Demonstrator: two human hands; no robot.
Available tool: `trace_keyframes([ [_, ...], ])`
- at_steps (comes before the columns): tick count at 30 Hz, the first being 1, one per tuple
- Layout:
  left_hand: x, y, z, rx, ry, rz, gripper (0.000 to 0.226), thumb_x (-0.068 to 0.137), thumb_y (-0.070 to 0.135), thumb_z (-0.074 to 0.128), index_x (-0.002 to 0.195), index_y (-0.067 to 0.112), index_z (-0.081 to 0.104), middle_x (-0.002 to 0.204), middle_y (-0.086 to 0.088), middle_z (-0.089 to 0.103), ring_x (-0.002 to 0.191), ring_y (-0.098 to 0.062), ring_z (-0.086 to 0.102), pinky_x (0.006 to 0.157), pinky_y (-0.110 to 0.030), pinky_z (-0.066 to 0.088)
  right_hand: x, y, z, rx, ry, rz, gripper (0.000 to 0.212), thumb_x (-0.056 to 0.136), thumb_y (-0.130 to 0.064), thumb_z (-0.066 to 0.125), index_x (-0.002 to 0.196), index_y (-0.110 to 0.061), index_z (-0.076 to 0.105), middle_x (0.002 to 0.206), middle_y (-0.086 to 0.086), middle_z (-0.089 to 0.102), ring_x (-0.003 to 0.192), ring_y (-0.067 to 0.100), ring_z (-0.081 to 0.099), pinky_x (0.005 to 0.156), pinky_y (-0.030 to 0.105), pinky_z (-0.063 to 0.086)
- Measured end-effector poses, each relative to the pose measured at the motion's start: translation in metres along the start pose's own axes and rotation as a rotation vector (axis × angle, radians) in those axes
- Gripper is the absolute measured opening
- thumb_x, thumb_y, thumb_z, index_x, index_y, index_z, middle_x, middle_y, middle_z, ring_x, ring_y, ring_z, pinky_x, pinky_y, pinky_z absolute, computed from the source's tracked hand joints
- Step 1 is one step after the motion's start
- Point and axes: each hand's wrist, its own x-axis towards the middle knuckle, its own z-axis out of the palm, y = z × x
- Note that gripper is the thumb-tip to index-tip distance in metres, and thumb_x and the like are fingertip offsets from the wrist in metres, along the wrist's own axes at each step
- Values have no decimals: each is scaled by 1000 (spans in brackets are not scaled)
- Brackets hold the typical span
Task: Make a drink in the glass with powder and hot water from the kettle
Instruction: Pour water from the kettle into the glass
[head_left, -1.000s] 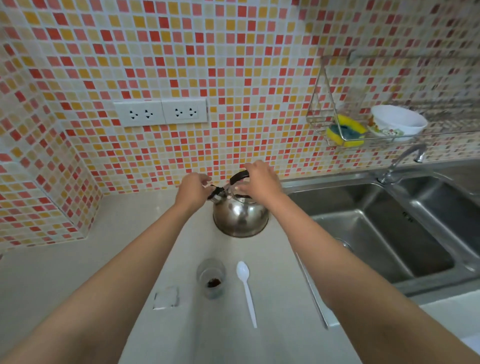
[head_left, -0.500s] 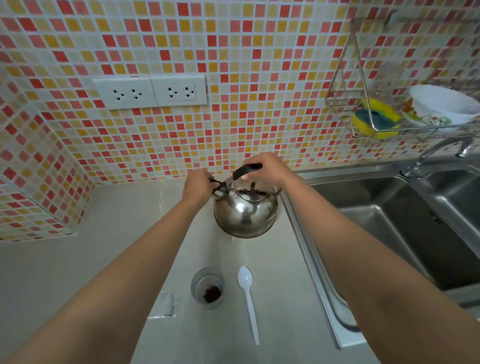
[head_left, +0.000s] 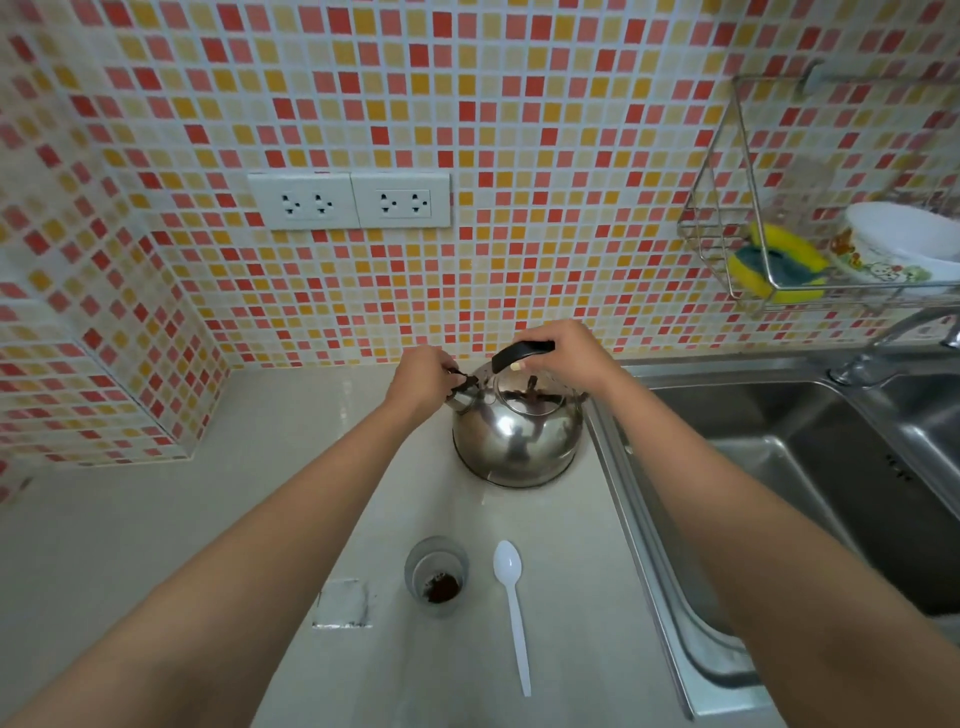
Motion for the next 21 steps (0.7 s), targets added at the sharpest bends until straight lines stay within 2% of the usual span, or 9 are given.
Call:
trace_keyframes([
  [3, -10, 10, -11, -40, 18, 36, 24, 89, 12, 64, 108, 0, 70, 108, -18, 70, 97, -31, 66, 85, -37, 54, -7, -12, -14, -16, 9, -16, 32, 79, -11, 74, 108, -23, 73, 107, -1, 73, 97, 15, 63, 84, 28, 47],
  [8, -31, 33, -32, -82, 0, 88, 26, 88, 15, 65, 110, 1, 70, 107, -17, 71, 96, -30, 68, 90, -38, 54, -29, -37, -44, -68, 59, -76, 36, 77, -17, 76, 112, -23, 70, 114, -3, 71, 101, 14, 62, 91, 32, 48],
  [11, -47, 47, -45, -75, -12, 139, 28, 88, 14, 66, 112, 1, 69, 105, -18, 72, 94, -29, 70, 86, -34, 56, -43, -53, -61, -111, 69, -119, 34, 76, -19, 77, 109, -24, 72, 112, -3, 72, 102, 15, 64, 92, 35, 50],
  [14, -62, 59, -53, -65, -28, 188, 28, 87, 12, 67, 112, 0, 70, 104, -18, 73, 88, -26, 71, 78, -29, 56, -59, -67, -74, -139, 68, -154, 33, 74, -18, 78, 106, -24, 73, 108, -3, 73, 98, 14, 66, 87, 31, 50],
  [18, -86, 67, -59, -39, -31, 237, 23, 85, 15, 70, 104, 2, 73, 96, -14, 74, 81, -22, 70, 77, -29, 58, -84, -83, -81, -188, 62, -201, 30, 70, -26, 80, 100, -28, 75, 103, -5, 75, 95, 13, 67, 91, 42, 53],
  [21, -105, 65, -60, -38, -66, 243, 22, 84, 14, 71, 101, 1, 74, 88, -10, 72, 75, -19, 68, 74, -27, 57, -102, -87, -78, -208, 31, -210, 28, 70, -29, 80, 97, -32, 75, 99, -9, 75, 94, 10, 68, 89, 43, 54],
])
